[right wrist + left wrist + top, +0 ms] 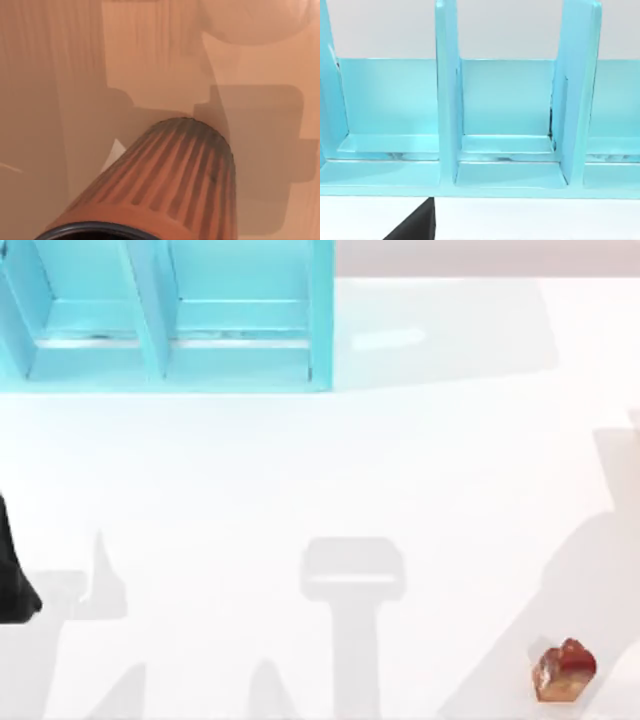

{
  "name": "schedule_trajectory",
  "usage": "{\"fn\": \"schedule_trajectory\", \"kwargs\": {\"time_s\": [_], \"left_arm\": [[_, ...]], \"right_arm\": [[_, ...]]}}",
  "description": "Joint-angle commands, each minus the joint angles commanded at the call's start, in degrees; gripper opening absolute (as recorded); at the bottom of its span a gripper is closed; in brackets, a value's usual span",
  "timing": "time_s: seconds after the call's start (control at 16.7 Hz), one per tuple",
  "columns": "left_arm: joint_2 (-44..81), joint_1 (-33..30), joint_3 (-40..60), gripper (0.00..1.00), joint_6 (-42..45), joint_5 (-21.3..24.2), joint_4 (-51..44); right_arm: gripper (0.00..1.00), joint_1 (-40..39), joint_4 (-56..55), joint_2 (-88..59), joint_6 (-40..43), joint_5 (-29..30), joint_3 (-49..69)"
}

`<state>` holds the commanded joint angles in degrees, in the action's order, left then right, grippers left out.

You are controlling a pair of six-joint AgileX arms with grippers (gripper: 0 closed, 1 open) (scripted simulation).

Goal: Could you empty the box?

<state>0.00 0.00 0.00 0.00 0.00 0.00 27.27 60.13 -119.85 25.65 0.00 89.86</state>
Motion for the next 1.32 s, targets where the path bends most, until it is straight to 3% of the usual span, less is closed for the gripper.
{"fn": "schedule_trajectory", "kwargs": {"time_s": [0.48, 1.08, 1.32], "left_arm": [[0.00, 0.00, 0.00, 1.00, 0.00, 0.00, 0.00], [0.00, 0.00, 0.00, 1.00, 0.00, 0.00, 0.00], [0.00, 0.00, 0.00, 1.00, 0.00, 0.00, 0.00]], "right_arm": [[0.02, 0.00, 0.00, 0.00, 0.00, 0.00, 0.00], [0.00, 0.00, 0.17, 0.01, -0.02, -0.01, 0.17], [0.00, 0.09, 6.38, -0.46, 0.15, 0.02, 6.39]]}}
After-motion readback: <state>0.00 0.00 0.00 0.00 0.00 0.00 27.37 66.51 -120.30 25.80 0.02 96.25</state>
